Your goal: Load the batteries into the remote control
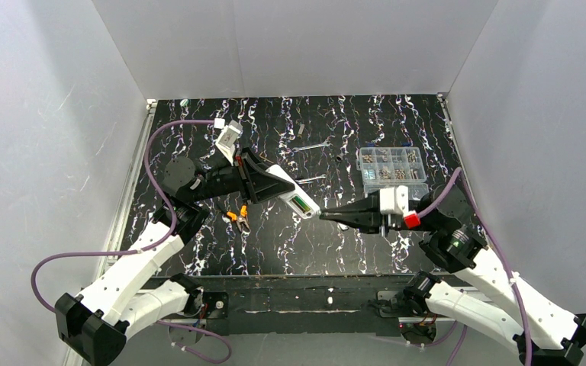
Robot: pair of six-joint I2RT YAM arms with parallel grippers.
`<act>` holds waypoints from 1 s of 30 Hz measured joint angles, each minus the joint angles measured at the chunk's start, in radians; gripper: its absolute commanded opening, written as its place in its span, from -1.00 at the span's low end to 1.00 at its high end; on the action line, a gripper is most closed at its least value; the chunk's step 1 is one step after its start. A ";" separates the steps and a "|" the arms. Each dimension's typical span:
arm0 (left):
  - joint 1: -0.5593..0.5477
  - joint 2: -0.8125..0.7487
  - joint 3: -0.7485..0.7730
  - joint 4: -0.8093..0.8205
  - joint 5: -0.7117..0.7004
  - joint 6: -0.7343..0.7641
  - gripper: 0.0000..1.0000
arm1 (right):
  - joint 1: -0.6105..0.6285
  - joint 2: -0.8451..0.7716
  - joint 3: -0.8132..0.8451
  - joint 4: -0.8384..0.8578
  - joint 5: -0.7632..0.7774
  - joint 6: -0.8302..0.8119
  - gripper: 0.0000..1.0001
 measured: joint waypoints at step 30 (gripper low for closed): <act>-0.002 -0.011 0.005 -0.206 -0.053 0.064 -1.00 | -0.004 -0.074 -0.068 -0.229 1.282 2.155 -0.97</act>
